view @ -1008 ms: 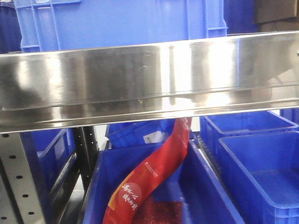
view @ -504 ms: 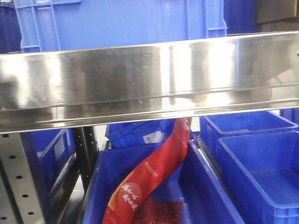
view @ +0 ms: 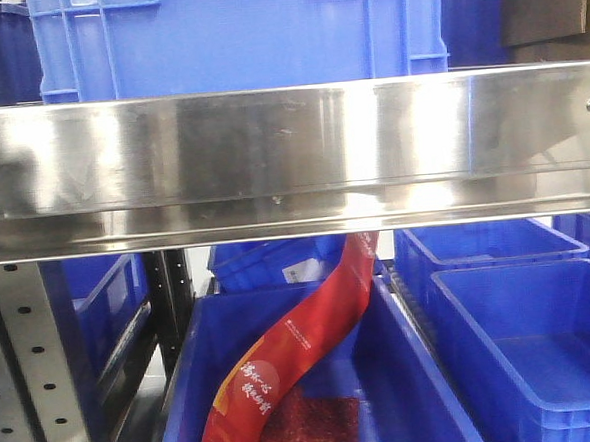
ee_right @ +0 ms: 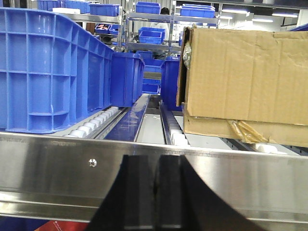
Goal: Grab PVC pipe and place in blue bin
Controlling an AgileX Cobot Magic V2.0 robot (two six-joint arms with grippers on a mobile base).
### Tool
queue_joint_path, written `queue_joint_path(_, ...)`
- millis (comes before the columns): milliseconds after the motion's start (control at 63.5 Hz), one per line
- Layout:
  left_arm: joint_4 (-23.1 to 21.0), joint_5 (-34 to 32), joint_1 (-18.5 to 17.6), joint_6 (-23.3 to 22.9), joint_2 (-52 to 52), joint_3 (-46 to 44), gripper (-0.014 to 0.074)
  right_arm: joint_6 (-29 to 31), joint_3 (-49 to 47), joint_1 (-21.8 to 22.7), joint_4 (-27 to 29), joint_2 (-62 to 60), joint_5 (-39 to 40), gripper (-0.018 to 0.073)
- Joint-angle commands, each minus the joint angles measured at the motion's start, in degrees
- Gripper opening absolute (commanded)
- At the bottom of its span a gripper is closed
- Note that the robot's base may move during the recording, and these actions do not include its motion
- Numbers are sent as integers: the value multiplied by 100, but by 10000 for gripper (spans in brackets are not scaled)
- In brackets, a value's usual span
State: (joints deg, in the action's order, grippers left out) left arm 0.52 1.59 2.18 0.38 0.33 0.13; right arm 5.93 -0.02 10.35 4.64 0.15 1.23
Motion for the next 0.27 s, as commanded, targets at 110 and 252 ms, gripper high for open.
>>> queue_joint_path(110,24,-77,10,-38,-33,-13,-111,1,2,-14,-26,-15,96,-168)
queue_joint_path(252,24,-77,10,-38,-33,-13,-111,1,2,-14,-26,-15,96,-168)
